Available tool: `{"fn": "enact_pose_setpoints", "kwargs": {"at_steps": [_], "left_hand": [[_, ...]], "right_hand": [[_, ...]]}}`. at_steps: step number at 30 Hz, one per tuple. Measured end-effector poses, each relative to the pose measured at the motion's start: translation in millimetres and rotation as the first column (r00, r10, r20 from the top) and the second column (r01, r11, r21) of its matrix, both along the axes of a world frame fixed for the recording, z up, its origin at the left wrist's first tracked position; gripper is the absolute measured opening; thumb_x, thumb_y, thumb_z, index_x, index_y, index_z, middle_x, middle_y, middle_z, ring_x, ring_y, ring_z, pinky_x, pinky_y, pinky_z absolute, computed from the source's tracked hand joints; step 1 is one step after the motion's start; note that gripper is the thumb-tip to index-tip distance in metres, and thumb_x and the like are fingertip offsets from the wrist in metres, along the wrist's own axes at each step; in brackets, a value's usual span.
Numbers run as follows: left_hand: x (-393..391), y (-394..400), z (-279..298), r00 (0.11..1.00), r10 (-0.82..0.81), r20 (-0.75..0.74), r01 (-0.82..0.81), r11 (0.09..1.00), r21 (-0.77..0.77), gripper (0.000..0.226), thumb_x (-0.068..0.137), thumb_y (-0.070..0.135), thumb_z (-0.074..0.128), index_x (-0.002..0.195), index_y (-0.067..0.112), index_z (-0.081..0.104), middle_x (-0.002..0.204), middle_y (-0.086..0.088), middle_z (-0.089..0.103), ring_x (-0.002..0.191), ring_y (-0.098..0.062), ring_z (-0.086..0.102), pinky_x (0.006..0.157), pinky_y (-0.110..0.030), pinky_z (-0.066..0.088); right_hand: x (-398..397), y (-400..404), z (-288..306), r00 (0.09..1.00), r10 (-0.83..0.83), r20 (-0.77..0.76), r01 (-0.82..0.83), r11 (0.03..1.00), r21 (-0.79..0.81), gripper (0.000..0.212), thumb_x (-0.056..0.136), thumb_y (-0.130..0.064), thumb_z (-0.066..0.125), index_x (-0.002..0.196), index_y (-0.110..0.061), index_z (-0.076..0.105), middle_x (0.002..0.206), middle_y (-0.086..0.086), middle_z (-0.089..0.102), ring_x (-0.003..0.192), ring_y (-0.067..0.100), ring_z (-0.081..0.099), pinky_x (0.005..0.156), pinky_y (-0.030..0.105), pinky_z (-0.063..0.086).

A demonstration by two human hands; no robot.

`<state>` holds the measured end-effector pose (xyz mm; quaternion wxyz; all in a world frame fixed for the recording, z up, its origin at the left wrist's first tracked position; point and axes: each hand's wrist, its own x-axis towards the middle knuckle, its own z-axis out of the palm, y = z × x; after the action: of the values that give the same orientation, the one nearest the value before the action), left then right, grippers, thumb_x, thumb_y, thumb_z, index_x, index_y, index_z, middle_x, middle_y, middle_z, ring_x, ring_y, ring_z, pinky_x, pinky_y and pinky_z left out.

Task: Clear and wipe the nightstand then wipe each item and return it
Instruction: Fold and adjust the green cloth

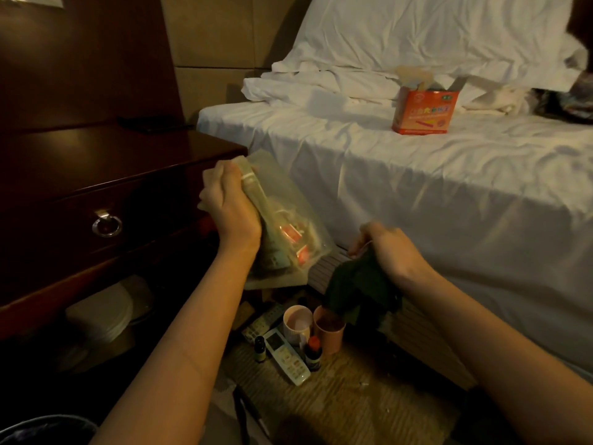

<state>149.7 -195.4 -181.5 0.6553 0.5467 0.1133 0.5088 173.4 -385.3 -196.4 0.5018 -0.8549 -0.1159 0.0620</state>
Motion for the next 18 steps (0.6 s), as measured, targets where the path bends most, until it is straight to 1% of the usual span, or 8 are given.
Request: {"fn": "enact_pose_setpoints", "kwargs": {"at_steps": [1,3,7,8,10,13,15,18], "left_hand": [[2,0,-1,1.0,-0.031,0.001,0.031,0.999,-0.013,0.018,0.087,0.029,0.045,0.073,0.027,0.055,0.093,-0.009,0.053,0.087,-0.019,0.055,0.082,-0.036,0.045],[4,-1,1,0.992,-0.12,0.027,0.122,0.99,-0.072,0.022,0.095,0.019,0.045,0.078,0.019,0.059,0.09,-0.009,0.054,0.082,-0.015,0.055,0.079,-0.032,0.045],[6,-6,0,0.978,-0.207,-0.027,0.206,0.978,-0.044,0.032,0.098,0.007,0.043,0.069,0.013,0.055,0.068,0.001,0.05,0.062,-0.003,0.049,0.06,-0.017,0.042],[7,-7,-1,0.971,-0.228,-0.073,0.227,0.974,-0.027,0.033,0.099,0.01,0.043,0.068,0.013,0.053,0.067,0.0,0.049,0.06,-0.002,0.05,0.06,-0.017,0.043],[13,-4,-5,0.948,-0.246,-0.202,0.252,0.968,0.007,0.029,0.099,0.025,0.047,0.079,0.01,0.06,0.077,-0.005,0.059,0.072,-0.009,0.059,0.074,-0.026,0.05],[14,-4,-3,0.853,-0.272,-0.445,0.343,0.935,0.087,0.053,0.088,0.052,0.054,0.092,0.001,0.066,0.093,-0.013,0.069,0.09,-0.024,0.065,0.085,-0.039,0.05],[11,-7,-6,0.754,-0.294,-0.588,0.449,0.883,0.135,0.049,0.08,0.054,0.064,0.09,0.006,0.069,0.097,-0.01,0.07,0.093,-0.022,0.066,0.085,-0.038,0.05],[6,-13,-10,0.645,-0.271,-0.714,0.547,0.816,0.185,0.037,0.081,0.056,0.062,0.084,0.02,0.07,0.095,0.0,0.071,0.092,-0.014,0.064,0.082,-0.029,0.048]], "right_hand": [[-1,1,3,1.0,0.018,-0.025,-0.015,0.995,0.103,0.053,0.097,-0.043,0.039,0.064,-0.011,0.067,0.075,0.007,0.063,0.079,0.024,0.058,0.078,0.036,0.044],[-6,5,5,0.99,0.117,0.081,-0.124,0.988,0.095,0.051,0.087,-0.058,0.045,0.067,-0.016,0.065,0.072,-0.003,0.062,0.076,0.013,0.058,0.076,0.029,0.043],[-15,12,5,0.906,0.284,0.314,-0.294,0.956,-0.016,0.036,0.092,-0.027,0.057,0.059,-0.017,0.051,0.054,-0.008,0.042,0.051,0.001,0.04,0.053,0.015,0.033],[-15,13,4,0.895,0.283,0.346,-0.289,0.957,-0.034,0.035,0.093,-0.021,0.056,0.059,-0.016,0.05,0.054,-0.007,0.041,0.051,0.002,0.04,0.053,0.015,0.033],[-15,15,4,0.883,0.251,0.396,-0.246,0.967,-0.063,0.035,0.094,-0.016,0.055,0.06,-0.016,0.05,0.056,-0.004,0.042,0.052,0.004,0.04,0.053,0.015,0.033],[-13,18,1,0.891,0.148,0.428,-0.136,0.989,-0.06,0.029,0.094,-0.016,0.053,0.065,-0.011,0.054,0.057,0.0,0.044,0.055,0.009,0.04,0.056,0.022,0.034],[-12,19,0,0.888,0.064,0.456,-0.051,0.998,-0.041,0.033,0.095,-0.019,0.052,0.062,-0.021,0.05,0.055,-0.003,0.044,0.058,0.017,0.043,0.058,0.035,0.036],[-9,19,1,0.857,-0.036,0.513,0.039,0.999,0.006,0.033,0.095,-0.022,0.051,0.063,-0.026,0.046,0.057,-0.004,0.047,0.061,0.023,0.049,0.058,0.039,0.039]]}}
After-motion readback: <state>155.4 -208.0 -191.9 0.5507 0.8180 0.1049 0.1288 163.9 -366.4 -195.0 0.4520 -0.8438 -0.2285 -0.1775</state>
